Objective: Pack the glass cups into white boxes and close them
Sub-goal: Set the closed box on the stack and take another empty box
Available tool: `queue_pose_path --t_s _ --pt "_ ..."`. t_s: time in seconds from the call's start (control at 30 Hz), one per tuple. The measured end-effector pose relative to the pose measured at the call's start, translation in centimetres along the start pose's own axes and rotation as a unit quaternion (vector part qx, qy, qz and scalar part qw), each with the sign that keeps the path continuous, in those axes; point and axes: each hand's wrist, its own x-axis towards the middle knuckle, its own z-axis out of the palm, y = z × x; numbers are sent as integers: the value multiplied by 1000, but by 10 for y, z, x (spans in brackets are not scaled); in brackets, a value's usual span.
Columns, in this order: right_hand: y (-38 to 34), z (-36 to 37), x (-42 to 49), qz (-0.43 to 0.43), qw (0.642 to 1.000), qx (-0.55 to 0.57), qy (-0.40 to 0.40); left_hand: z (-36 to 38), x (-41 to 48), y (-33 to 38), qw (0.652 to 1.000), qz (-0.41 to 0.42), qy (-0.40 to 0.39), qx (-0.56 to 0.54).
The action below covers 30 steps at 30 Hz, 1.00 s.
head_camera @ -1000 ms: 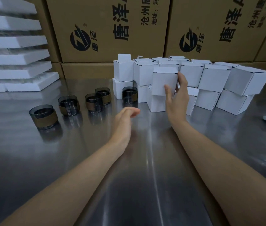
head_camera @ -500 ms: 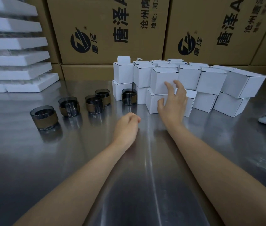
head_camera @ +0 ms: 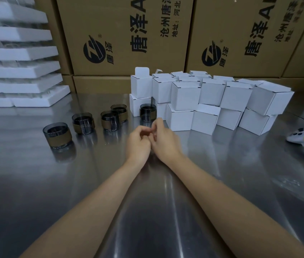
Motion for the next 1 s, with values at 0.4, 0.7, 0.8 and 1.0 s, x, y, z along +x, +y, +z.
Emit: queue_pose_path --t_s 0.4,0.7,0.8,1.0 --pt "-1 0 14 -44 994 -91 -51 -8 48 19 993 39 54 99" --pt "13 22 49 -72 991 -101 -57 -1 205 68 975 87 95 181" --pt "14 32 66 -95 987 -100 -77 5 258 74 964 75 73 246" --pt "18 43 85 -113 987 -46 -107 35 330 64 906 74 -15 417"
